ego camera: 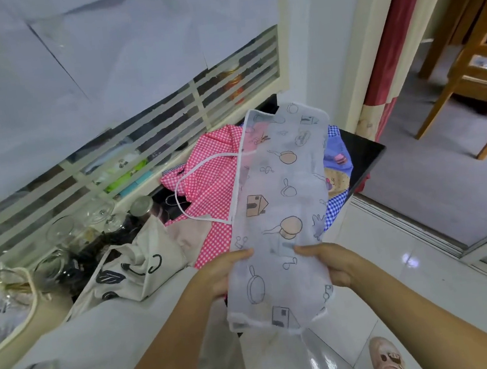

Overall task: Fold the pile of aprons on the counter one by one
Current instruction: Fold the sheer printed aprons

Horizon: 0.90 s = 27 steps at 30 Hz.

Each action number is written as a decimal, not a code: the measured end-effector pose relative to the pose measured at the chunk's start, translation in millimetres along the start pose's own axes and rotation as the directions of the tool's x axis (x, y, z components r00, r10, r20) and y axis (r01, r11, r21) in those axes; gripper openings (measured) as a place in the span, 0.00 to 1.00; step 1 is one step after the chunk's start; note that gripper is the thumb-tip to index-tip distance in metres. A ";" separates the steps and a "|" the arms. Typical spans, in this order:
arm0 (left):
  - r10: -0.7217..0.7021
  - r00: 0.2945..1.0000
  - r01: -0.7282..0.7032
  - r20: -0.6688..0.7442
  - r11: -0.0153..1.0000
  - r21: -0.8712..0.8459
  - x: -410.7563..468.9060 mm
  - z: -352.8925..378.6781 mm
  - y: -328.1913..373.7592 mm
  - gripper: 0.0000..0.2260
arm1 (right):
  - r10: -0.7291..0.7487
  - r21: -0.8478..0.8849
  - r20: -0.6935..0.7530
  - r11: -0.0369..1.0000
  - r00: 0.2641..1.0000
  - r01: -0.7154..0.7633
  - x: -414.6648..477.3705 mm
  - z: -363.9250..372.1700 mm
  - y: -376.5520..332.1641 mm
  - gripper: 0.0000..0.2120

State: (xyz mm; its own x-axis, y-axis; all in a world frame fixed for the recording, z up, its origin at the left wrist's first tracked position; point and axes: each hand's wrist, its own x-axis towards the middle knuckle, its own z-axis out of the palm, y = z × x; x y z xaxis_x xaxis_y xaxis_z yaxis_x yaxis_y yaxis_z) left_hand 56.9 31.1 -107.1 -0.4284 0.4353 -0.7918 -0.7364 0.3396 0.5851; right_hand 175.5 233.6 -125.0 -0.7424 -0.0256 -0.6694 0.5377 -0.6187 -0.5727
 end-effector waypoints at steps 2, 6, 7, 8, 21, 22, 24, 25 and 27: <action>0.004 0.999 -0.002 -0.034 0.999 0.045 3.5 -4.5 1.3 0.11 | -0.048 -0.098 -0.073 0.994 0.996 0.040 4.6 6.8 1.5 0.16; 0.045 0.999 -0.045 0.027 0.999 -0.022 -5.8 -10.8 16.7 0.09 | -0.061 -0.012 0.001 0.998 0.998 0.061 10.3 32.6 10.0 0.20; 0.056 0.995 -0.053 0.083 0.998 -0.035 -10.6 -11.2 23.4 0.10 | -0.042 0.063 0.073 0.997 0.996 0.038 10.9 42.3 14.5 0.21; 0.065 0.990 -0.065 0.124 0.998 -0.003 -15.7 -12.6 29.6 0.09 | -0.023 0.120 0.144 0.993 0.989 0.006 12.0 52.1 20.9 0.22; -0.162 0.985 0.161 -0.066 0.687 0.709 -64.8 -96.2 110.9 0.13 | -0.270 0.611 0.017 0.765 0.963 0.203 41.9 21.1 -65.6 0.42; -0.165 0.978 0.201 -0.126 0.615 0.762 -62.9 -100.7 107.8 0.12 | -0.266 0.582 -0.047 0.776 0.963 0.243 48.9 8.0 -78.6 0.37; -0.101 0.958 0.284 -0.268 0.463 0.840 -52.1 -109.7 100.4 0.15 | -0.168 0.471 -0.227 0.843 0.959 0.260 71.1 -20.6 -104.5 0.22; -0.012 0.937 0.328 -0.350 0.382 0.864 -45.2 -113.2 95.8 0.17 | -0.148 0.364 -0.303 0.895 0.942 0.257 80.4 -34.5 -113.6 0.20; 0.236 0.831 0.439 -0.504 0.278 0.854 -31.3 -109.5 86.5 0.22 | -0.101 -0.009 -0.385 0.994 0.917 0.106 92.5 -56.9 -132.6 0.13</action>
State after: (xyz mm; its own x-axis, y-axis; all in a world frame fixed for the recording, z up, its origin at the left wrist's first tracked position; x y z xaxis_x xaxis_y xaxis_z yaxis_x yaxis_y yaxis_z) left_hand -50.7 -44.4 -50.9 -0.7938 0.0217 -0.6078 0.0544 0.9979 -0.0353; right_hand 58.2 357.9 -137.8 -0.5817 0.3417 -0.7381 0.4593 -0.6110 -0.6448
